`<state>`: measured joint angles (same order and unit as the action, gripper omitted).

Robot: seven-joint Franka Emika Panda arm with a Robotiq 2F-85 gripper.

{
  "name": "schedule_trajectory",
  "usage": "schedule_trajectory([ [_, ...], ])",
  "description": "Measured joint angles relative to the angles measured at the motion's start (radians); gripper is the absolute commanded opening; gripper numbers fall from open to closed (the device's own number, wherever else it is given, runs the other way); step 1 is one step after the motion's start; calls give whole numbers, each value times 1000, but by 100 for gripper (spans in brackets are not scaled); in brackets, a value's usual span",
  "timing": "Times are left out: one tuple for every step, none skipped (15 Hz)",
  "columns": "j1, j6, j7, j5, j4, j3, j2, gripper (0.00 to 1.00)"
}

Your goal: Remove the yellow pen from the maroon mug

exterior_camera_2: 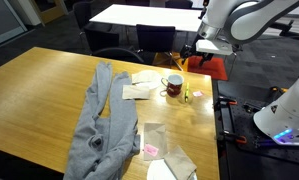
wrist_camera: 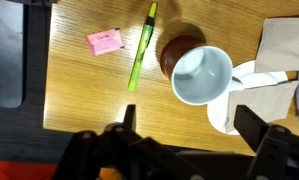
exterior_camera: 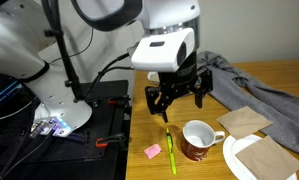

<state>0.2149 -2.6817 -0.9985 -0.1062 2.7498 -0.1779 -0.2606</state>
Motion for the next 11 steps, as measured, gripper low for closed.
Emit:
schedule_trajectory([
  [2,27,11,2,0,14,-32,100],
  [2,53,22,4,0,27,-63,100],
  [3,77,35,9,0,37,-92,100],
  [3,97,51,12,0,46,-118,100],
  [3,115,72,18,0,53,-142,100],
  [2,127,95,26,0,58,-162,100],
  [5,130,99,31,0,64,-172,100],
  [9,130,99,32,0,68,-172,100],
  [12,130,99,32,0,71,-168,100],
  [14,130,99,32,0,72,-164,100],
  [15,130,99,32,0,72,-162,100],
])
